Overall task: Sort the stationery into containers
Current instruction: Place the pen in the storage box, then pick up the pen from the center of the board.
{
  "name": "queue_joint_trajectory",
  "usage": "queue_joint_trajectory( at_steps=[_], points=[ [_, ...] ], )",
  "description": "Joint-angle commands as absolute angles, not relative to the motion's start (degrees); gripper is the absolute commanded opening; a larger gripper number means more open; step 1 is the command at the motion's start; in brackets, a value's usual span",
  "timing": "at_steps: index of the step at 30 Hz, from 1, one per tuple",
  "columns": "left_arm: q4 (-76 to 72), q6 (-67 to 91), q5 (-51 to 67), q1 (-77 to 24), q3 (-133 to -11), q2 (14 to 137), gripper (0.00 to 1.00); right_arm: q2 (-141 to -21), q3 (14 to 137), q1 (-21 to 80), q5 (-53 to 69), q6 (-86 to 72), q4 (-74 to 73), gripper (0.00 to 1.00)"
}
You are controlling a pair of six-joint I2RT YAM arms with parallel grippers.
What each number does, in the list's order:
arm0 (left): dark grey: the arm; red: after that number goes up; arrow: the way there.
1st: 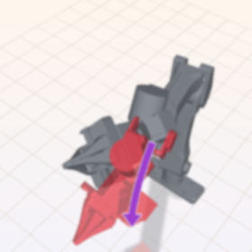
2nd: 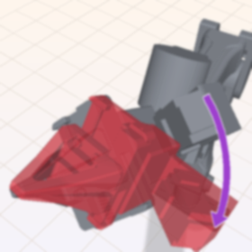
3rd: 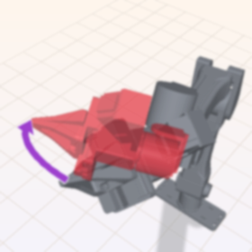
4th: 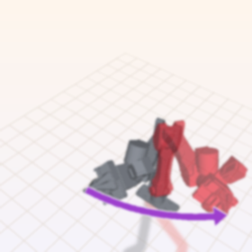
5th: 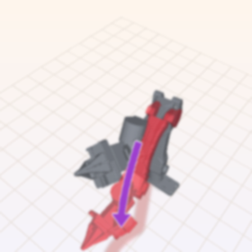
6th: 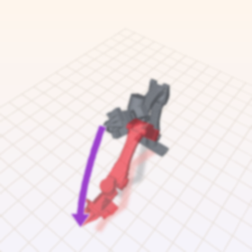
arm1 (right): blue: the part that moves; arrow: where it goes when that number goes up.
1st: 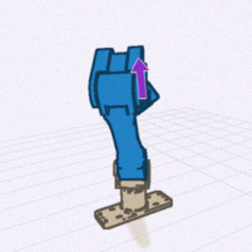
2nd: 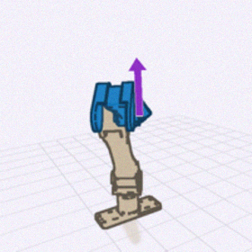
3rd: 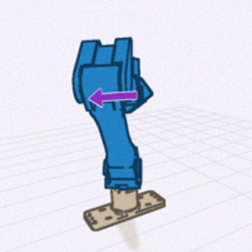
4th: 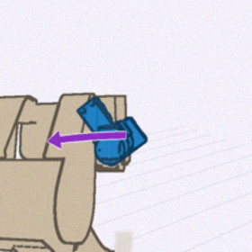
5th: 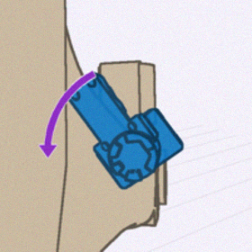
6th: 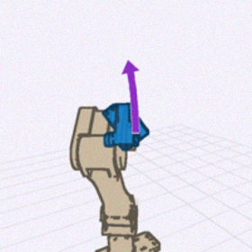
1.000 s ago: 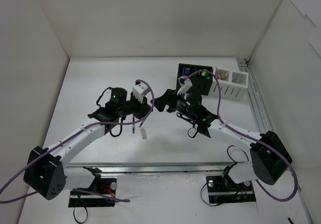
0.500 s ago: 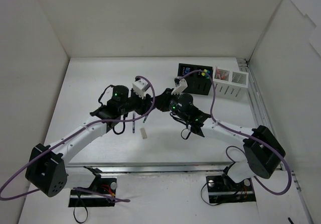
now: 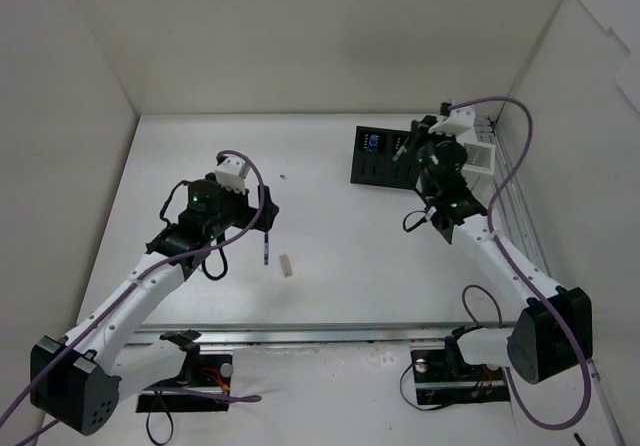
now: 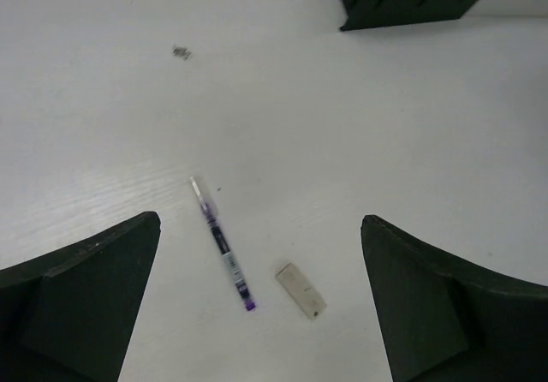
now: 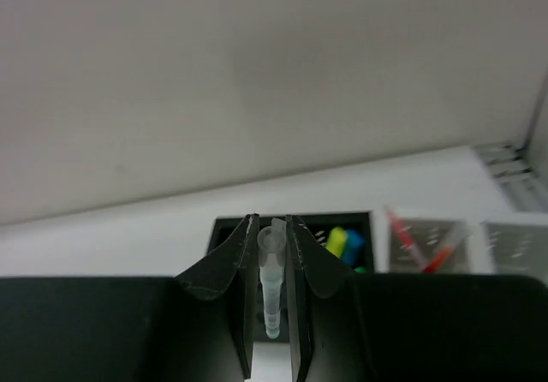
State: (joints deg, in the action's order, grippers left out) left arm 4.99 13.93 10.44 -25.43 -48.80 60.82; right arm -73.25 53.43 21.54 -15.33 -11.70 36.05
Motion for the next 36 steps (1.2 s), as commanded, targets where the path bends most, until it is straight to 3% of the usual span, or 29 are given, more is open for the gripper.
queue_joint_trajectory(
  at_steps=[1,9,16,19,20,21,23,24,36],
  points=[
    [7.47,18.89,7.82,-21.28,-46.5,62.31,0.99,-73.29,59.67,14.27,-19.61,-1.68,37.97,0.0],
    [4.66,20.65,9.93,-19.6,-47.19,73.38,0.99,-88.06,68.9,2.56,-12.75,-0.53,37.97,0.0],
    [3.95,21.62,10.81,-19.6,-49.21,80.59,1.0,-95.35,70.57,0.79,-10.29,-1.14,38.41,0.0],
    [4.13,21.71,10.63,-19.6,-49.48,82.18,0.99,-97.82,70.66,-1.67,-9.14,-2.1,38.5,0.05],
    [3.96,21.8,9.59,-20.12,-49.31,82.53,0.99,-97.91,70.49,-1.67,-8.62,-2.37,38.5,0.1],
    [4.48,21.88,8.62,-20.13,-49.39,82.88,0.99,-97.65,69.79,-1.67,-8.35,-2.72,38.41,0.31],
    [5.53,21.88,5.81,-21.53,-50.09,83.4,0.97,-95.38,68.3,-1.67,-7.21,-3.86,38.5,0.6],
    [6.41,21.97,5.19,-22.32,-50.36,83.58,0.94,-94.23,67.68,-1.67,-6.95,-4.82,38.41,0.97],
    [10.36,25.84,-2.55,-27.24,-54.22,91.58,0.54,-69.01,56.61,3.6,-10.72,-10.44,27.96,0.98]
  ],
)
